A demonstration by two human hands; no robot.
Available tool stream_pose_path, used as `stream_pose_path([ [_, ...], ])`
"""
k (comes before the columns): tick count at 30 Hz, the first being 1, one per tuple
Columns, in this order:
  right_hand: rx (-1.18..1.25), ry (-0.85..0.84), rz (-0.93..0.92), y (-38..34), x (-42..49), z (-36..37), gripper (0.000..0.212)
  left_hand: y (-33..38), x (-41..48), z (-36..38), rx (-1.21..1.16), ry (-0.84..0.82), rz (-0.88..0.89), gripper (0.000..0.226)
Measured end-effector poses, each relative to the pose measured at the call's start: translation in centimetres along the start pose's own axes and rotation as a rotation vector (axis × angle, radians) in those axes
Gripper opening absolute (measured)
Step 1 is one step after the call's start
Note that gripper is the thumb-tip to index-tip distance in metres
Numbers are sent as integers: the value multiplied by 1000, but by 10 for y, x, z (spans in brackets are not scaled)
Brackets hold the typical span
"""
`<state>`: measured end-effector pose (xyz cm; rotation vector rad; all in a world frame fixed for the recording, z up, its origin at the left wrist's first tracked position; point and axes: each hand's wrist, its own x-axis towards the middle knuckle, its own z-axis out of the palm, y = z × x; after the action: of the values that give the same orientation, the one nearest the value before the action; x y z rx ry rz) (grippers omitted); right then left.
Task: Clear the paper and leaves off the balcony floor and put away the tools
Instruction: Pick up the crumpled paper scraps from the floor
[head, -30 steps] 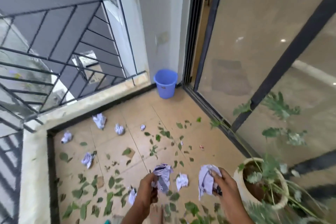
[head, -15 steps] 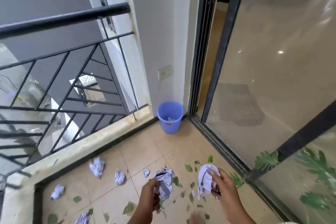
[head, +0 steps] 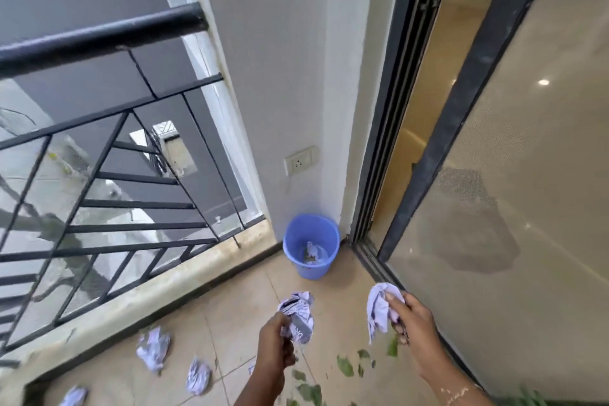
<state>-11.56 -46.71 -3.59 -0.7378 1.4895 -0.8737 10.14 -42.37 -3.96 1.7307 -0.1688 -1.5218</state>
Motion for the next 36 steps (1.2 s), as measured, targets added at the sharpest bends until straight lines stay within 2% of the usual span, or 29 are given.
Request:
stream_pose_path([
  [9, -29, 2, 64, -12, 157, 64, 8, 56, 143, 28, -58, 57, -72, 29],
  [16, -41, 23, 145, 32, 308, 140, 5, 73, 262, 34, -41, 78, -172, 33],
  [22, -14, 11, 351, 79, 395, 170, 11, 61, 336, 32, -30, 112, -235, 32],
  [25, 67, 55, 409, 91, 419, 170, 29, 59, 362, 33, -23, 117, -244, 30],
  [28, 203, -2, 474, 87, 432, 174, 22, 59, 379, 37, -6, 126, -254, 30],
  [29, 239, -38, 484, 86, 434, 175, 21, 59, 383, 39, 0, 131, -256, 29],
  [33, 232, -55, 517, 89, 446, 172, 53, 60, 400, 51, 32, 129, -262, 28],
  [36, 244, -55, 495, 95, 448, 163, 49, 58, 411, 60, 73, 110, -255, 28],
])
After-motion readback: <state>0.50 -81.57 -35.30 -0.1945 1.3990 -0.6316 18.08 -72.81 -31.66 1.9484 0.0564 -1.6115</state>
